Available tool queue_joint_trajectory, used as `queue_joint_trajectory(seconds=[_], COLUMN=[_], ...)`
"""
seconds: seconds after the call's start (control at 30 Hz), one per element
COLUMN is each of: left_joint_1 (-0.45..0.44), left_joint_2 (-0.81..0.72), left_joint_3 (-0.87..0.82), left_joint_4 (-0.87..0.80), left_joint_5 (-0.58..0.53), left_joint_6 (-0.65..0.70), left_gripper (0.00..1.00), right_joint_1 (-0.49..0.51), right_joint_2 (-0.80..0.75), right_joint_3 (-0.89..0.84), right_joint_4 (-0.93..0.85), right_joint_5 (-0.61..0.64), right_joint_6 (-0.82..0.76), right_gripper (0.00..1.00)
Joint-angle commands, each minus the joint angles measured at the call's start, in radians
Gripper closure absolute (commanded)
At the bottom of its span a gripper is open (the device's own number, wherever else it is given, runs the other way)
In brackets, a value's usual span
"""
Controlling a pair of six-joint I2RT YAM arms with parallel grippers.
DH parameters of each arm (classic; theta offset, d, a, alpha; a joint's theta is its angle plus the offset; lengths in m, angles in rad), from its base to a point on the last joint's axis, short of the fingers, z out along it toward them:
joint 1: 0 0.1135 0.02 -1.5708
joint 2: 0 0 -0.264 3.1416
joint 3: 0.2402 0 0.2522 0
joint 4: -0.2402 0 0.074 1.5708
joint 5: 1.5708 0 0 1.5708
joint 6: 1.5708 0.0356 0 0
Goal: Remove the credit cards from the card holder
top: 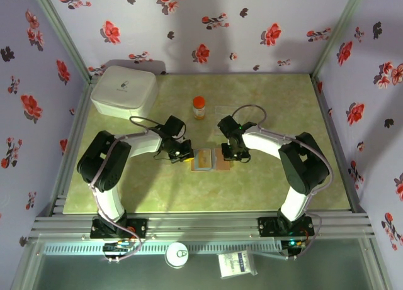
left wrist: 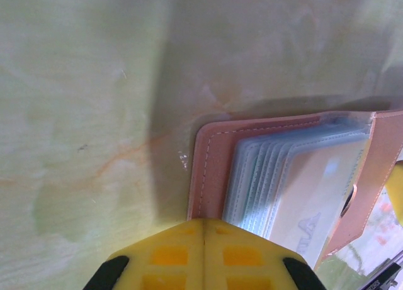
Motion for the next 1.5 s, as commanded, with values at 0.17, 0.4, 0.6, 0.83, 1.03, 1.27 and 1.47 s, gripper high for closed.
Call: queue_joint_trajectory(seconds=[0.17, 0.4, 0.6, 0.83, 1.03, 1.27, 1.47], left_joint_1=[0.002, 0.011, 0.013, 0.016, 0.017, 0.018, 0.018], left_joint_2=[0.040, 0.049, 0.055, 0.054, 0.045, 0.041, 0.040], left_joint_3=[-0.004, -0.016, -0.019, -0.018, -0.009, -0.005, -0.005], left_joint_4=[-0.082, -0.090, -0.092, -0.105, -0.121, -0.121, -0.122], left_joint_5=[-0.030, -0.034, -0.035, -0.041, -0.047, -0.047, -0.045], left_joint_6=[0.025, 0.026, 0.025, 0.031, 0.039, 0.038, 0.041], left_gripper=[1.00, 1.00, 1.00, 1.00, 1.00, 1.00, 1.00], right_joint_1=[0.003, -0.032, -0.040, -0.040, -0.054, -0.077, -0.077], right_joint_2=[-0.030, -0.057, -0.037, -0.029, -0.068, -0.063, -0.013], right_joint_3=[-0.007, -0.046, -0.060, -0.068, -0.061, -0.077, -0.089], right_joint_4=[-0.063, -0.065, -0.051, -0.051, -0.085, -0.083, -0.066], right_joint_5=[0.083, 0.100, 0.104, 0.103, 0.131, 0.124, 0.107], right_joint_6=[0.003, 0.009, 0.004, 0.007, 0.009, 0.001, 0.004], right_gripper=[0.82, 0.89, 0.92, 0.92, 0.80, 0.73, 0.69])
